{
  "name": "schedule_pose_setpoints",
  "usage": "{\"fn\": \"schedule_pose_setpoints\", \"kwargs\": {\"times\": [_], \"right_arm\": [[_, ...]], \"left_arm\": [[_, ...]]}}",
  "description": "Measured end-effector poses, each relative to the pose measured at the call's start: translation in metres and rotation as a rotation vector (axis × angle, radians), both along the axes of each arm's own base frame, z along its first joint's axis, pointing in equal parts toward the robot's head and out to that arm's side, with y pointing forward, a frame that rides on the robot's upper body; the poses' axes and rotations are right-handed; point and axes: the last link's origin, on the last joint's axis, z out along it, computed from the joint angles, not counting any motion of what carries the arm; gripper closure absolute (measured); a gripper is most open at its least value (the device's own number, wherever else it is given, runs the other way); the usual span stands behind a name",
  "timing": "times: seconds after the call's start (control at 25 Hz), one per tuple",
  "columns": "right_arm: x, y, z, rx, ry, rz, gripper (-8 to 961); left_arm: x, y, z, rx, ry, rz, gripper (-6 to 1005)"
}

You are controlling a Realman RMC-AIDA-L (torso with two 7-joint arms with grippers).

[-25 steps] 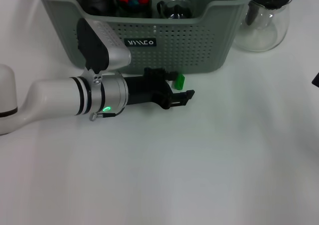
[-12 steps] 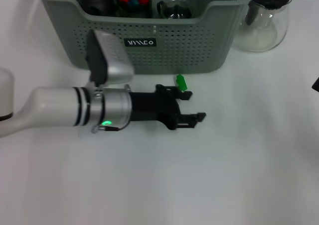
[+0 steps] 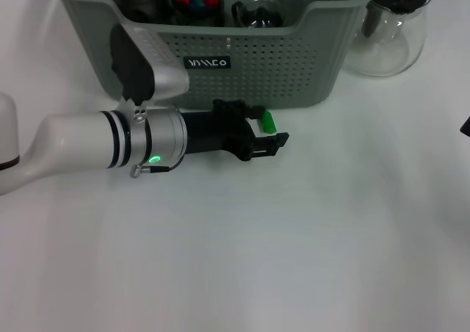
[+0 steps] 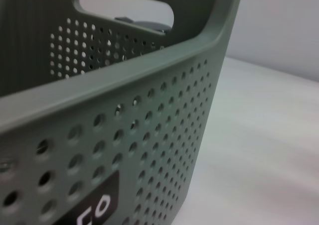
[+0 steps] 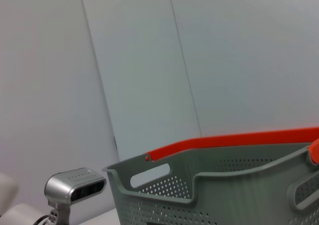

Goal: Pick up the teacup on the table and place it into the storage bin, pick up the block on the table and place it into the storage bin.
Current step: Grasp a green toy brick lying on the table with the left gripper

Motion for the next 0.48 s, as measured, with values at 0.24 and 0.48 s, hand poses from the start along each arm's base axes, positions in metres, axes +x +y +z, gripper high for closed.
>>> {"fn": "schedule_pose_setpoints", "kwargs": {"times": [0.24,0.48], "right_arm": [[-0.0008,0.0005,0.0001,0.003,0.003,0.003,102],[-0.0021,0.0024,0.0003,0.004,0.003,0.009,102]], "left_arm": [[0.0043,0.0046,-0.0023,0.003,0.021,-0.012,316],[0.0075,0.0065,-0.0069,-0.009,0.045,-0.018,319]]}}
